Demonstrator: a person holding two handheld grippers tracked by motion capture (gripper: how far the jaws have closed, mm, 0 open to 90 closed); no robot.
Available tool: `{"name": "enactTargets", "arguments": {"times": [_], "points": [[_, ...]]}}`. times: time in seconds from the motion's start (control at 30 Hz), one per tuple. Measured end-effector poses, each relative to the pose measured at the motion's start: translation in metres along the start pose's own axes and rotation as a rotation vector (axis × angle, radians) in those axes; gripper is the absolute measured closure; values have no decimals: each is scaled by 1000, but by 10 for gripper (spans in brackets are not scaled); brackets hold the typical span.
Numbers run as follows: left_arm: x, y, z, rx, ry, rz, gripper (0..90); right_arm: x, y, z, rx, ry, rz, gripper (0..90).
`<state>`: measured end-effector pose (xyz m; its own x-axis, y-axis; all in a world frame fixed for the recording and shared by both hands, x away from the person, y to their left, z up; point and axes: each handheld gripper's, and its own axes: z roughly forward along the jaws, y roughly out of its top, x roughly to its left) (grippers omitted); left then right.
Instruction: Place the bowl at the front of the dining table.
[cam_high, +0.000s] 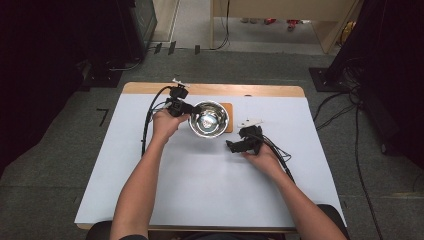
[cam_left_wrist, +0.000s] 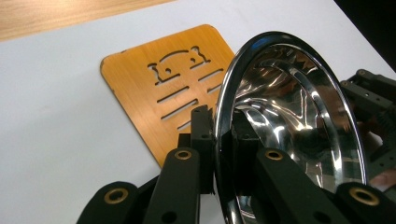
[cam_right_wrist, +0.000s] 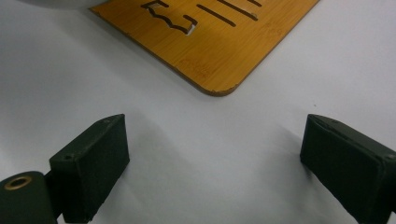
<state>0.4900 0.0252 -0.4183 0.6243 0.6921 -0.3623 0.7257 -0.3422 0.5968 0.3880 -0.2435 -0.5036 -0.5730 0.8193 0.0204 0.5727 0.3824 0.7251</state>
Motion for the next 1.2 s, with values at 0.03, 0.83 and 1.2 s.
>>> {"name": "enactTargets", "arguments": {"times": [0.03,0.83,1.2], "points": [[1,2,4,-5,3,-3,846,0,0,0,0,0,0,73],[14,12,29,-21,23,-62,846,0,0,0,0,-1,1,73],[19,10,44,-10,58,-72,846,0,0,0,0,-1,-1,72]]}}
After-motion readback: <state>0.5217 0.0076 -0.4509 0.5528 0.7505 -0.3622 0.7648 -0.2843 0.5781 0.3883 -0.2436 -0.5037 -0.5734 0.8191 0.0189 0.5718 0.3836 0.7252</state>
